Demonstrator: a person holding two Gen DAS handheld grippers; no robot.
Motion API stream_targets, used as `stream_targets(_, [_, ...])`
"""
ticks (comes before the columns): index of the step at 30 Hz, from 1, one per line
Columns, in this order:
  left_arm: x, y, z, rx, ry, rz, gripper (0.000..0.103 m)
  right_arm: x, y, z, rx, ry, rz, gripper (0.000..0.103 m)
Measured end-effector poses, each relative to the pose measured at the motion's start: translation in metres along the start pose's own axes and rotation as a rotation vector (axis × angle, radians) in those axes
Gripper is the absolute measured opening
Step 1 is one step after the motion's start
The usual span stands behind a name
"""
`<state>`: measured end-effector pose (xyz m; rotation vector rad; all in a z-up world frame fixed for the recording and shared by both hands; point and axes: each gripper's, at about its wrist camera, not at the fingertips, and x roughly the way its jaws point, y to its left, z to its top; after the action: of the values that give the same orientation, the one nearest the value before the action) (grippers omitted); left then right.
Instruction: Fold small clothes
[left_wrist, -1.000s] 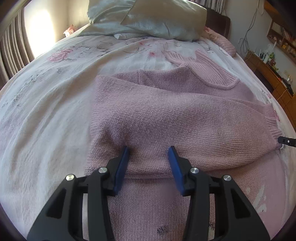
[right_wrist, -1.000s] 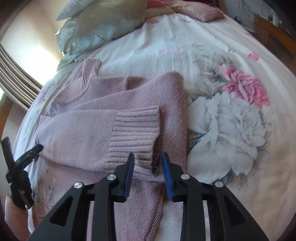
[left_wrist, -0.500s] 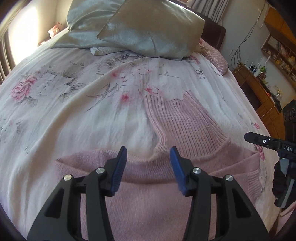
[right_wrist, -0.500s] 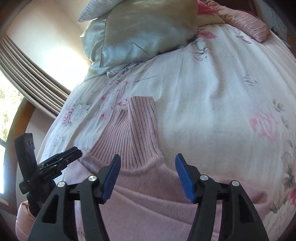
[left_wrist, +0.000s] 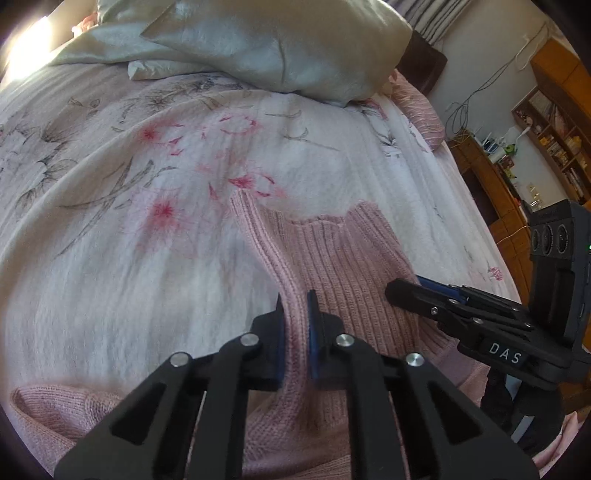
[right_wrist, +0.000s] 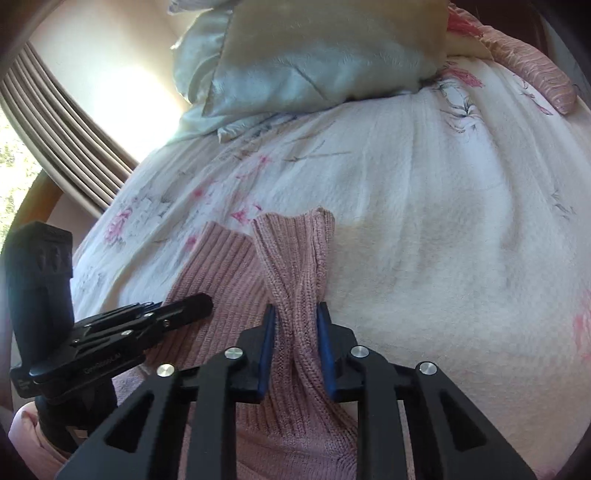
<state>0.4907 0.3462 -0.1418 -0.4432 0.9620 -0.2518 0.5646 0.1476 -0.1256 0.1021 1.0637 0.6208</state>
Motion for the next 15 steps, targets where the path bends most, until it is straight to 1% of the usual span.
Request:
stream_targets(3, [-0.027, -0.006, -0.010, 0.021, -0.067, -0.069, 0.007, -0.032, 0.007, -0.012, -0.039, -0.076, 0.064, 0.021])
stream_targets(7, [-0.073, -0.026, -0.039, 0.157, -0.153, -0.108, 0.007, -0.082, 0.024, -0.040, -0.129, -0.155, 0.148, 0.021])
stream_targets(9, [-0.097, -0.033, -0.059, 0.196, -0.183, -0.132, 0.007, -0.107, 0.034, -0.059, -0.192, -0.186, 0.159, 0.021])
stream_targets(11, [-0.117, -0.038, -0.083, 0.237, -0.204, -0.164, 0.007, -0.126, 0.044, -0.078, -0.243, -0.197, 0.187, 0.021])
stream_targets(13, [-0.133, -0.040, -0.107, 0.281, -0.211, -0.162, 0.008, -0.138, 0.053, -0.101, -0.273, -0.191, 0.217, 0.021])
stream_targets(15, [-0.145, -0.040, -0.134, 0.327, -0.202, -0.158, 0.009, -0.149, 0.058, -0.127, -0.302, -0.167, 0.245, 0.021])
